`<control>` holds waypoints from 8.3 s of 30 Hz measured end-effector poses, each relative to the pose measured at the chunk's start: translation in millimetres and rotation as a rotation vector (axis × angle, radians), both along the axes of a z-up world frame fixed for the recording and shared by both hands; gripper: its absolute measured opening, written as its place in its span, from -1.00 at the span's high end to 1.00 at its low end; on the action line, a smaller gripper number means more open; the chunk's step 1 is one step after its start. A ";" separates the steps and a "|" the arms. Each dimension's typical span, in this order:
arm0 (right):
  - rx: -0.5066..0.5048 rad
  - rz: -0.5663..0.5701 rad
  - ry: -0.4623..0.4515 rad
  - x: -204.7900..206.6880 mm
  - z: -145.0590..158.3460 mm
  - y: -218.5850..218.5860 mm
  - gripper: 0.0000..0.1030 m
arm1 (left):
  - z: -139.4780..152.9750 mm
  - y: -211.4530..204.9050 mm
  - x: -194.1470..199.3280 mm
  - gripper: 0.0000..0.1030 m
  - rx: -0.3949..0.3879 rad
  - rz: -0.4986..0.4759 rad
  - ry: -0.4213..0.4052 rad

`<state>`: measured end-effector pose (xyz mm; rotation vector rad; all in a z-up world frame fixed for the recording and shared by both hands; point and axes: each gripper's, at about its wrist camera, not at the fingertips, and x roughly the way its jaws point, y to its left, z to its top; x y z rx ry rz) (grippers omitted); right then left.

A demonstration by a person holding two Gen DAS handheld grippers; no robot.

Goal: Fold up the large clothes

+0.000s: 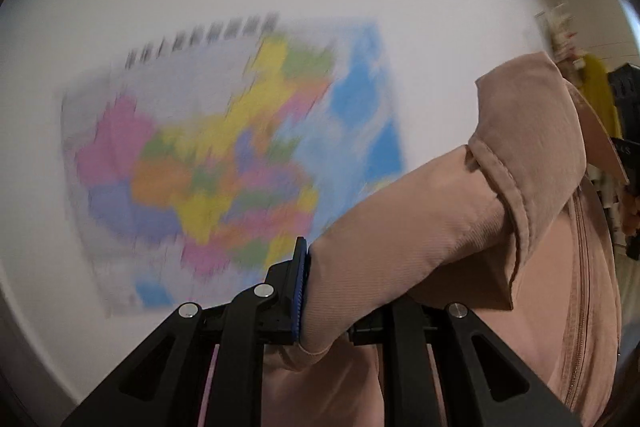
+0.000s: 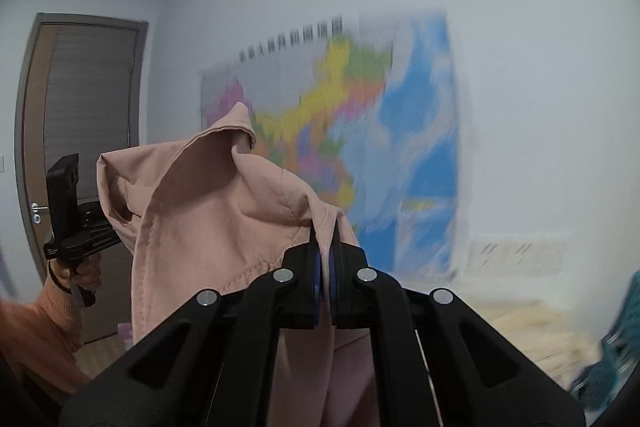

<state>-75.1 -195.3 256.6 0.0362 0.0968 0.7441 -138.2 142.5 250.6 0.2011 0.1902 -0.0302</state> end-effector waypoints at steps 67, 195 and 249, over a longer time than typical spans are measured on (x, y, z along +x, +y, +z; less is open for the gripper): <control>-0.019 -0.121 0.927 307.7 -299.2 115.5 0.95 | -303.9 32.0 388.2 0.37 -0.090 0.039 0.850; -0.288 -0.131 0.627 249.0 -264.4 141.0 0.93 | -278.5 161.8 173.4 0.85 -0.510 0.153 0.662; -0.327 -0.221 0.572 285.4 -255.9 102.5 0.74 | -287.5 79.8 353.0 0.59 0.019 -0.078 0.867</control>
